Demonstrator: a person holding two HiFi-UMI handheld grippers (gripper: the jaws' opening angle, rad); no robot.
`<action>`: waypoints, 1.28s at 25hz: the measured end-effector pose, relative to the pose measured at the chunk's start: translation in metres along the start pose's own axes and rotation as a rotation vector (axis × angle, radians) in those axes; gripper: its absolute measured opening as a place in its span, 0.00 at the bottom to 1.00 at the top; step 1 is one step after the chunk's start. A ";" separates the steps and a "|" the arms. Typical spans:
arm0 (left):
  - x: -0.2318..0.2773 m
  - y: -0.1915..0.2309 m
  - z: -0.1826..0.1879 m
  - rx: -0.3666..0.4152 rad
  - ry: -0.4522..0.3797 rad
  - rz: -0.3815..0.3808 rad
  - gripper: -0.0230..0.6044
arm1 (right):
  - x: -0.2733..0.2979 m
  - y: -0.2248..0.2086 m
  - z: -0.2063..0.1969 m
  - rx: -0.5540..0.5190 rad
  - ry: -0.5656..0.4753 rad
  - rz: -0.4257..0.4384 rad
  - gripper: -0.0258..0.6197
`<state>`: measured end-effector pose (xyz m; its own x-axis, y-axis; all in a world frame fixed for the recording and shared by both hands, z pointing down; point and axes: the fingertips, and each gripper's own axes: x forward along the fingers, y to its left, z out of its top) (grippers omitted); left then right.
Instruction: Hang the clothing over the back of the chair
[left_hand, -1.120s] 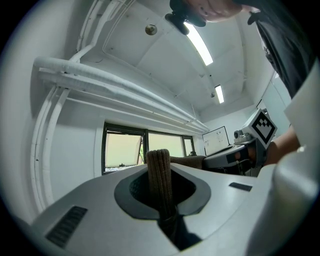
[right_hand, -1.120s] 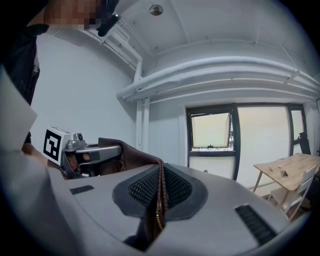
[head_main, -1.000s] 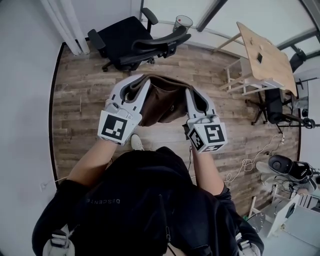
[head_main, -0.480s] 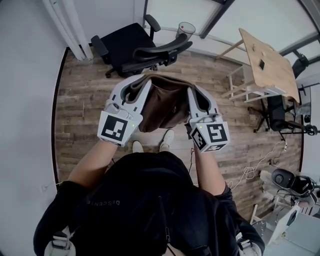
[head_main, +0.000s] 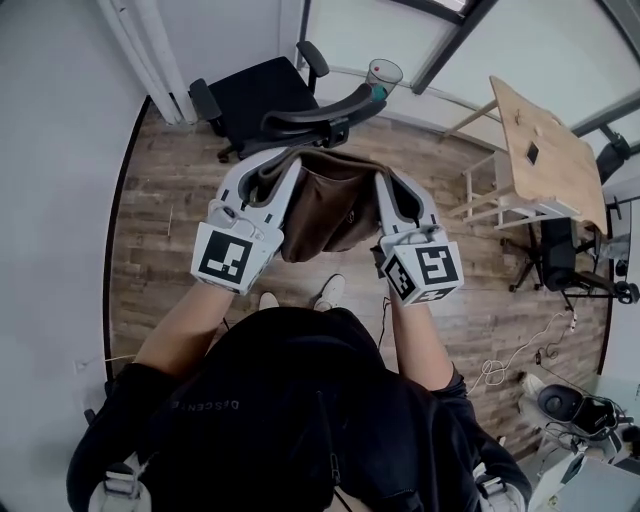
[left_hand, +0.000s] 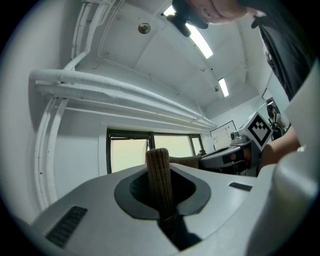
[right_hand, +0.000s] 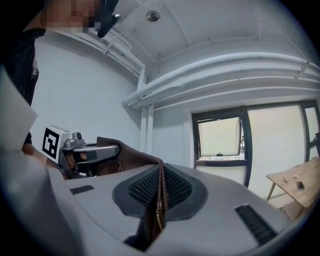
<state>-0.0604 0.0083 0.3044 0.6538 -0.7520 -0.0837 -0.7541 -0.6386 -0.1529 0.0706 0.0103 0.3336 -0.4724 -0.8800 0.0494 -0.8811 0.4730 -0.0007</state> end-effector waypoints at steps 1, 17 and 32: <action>0.005 -0.002 0.002 0.003 0.000 0.007 0.11 | 0.001 -0.006 0.002 -0.001 -0.003 0.009 0.10; 0.097 -0.009 0.019 0.059 -0.005 0.167 0.11 | 0.044 -0.104 0.029 -0.010 -0.041 0.177 0.10; 0.163 0.016 0.053 0.105 -0.029 0.249 0.11 | 0.099 -0.161 0.070 -0.014 -0.104 0.252 0.10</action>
<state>0.0374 -0.1161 0.2364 0.4518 -0.8778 -0.1596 -0.8824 -0.4132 -0.2253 0.1636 -0.1559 0.2682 -0.6771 -0.7339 -0.0539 -0.7354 0.6775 0.0140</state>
